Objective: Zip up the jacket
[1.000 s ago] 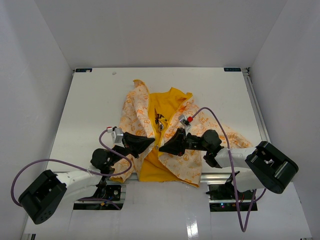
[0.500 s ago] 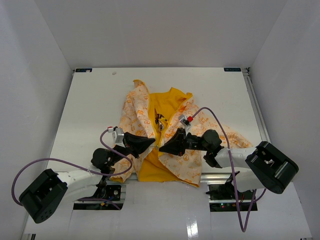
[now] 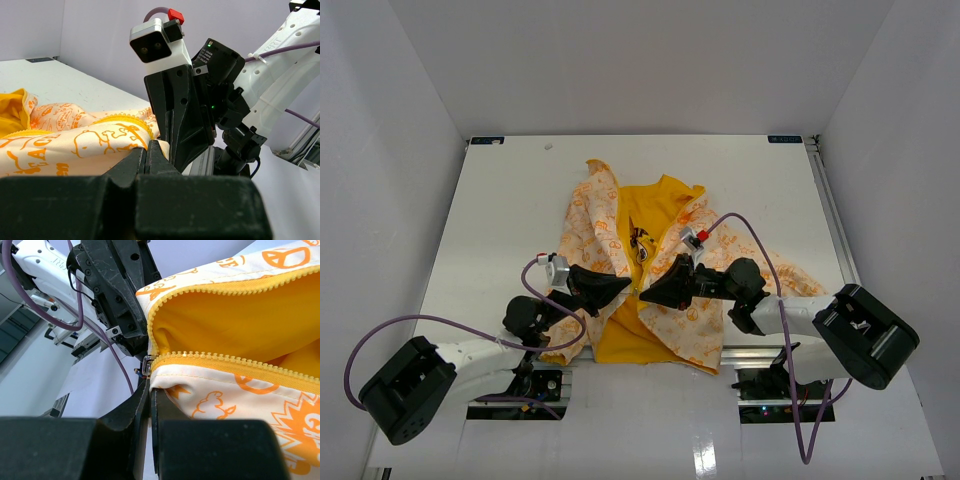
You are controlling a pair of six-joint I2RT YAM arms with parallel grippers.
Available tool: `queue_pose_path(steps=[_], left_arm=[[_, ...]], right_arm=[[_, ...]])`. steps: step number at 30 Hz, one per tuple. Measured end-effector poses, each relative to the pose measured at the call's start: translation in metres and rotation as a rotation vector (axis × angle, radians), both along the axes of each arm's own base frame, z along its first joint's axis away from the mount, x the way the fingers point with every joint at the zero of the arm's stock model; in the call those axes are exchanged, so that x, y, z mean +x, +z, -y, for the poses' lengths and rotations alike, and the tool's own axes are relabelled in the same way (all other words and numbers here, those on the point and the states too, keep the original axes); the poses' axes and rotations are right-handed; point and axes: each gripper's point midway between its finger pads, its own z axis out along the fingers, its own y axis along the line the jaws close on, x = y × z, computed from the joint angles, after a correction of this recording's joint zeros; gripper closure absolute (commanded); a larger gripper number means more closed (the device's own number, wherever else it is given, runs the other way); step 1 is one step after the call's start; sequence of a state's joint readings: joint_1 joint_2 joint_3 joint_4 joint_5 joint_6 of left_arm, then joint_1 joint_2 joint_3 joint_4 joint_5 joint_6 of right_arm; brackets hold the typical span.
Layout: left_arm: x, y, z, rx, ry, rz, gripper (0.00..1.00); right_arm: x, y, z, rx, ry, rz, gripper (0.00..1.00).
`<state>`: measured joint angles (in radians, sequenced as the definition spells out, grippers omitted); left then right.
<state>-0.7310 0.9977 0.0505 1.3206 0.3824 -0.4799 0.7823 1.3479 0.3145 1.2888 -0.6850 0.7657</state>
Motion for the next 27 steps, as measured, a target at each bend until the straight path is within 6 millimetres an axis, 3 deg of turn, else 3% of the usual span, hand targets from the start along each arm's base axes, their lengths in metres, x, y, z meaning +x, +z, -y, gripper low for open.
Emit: queue_pose_path(steps=[27], left_arm=[[-0.006, -0.0038, 0.0044, -0.015, -0.054, -0.071, 1.0]], right_arm=[[-0.0005, 0.0001, 0.0023, -0.005, 0.021, -0.033, 0.92]])
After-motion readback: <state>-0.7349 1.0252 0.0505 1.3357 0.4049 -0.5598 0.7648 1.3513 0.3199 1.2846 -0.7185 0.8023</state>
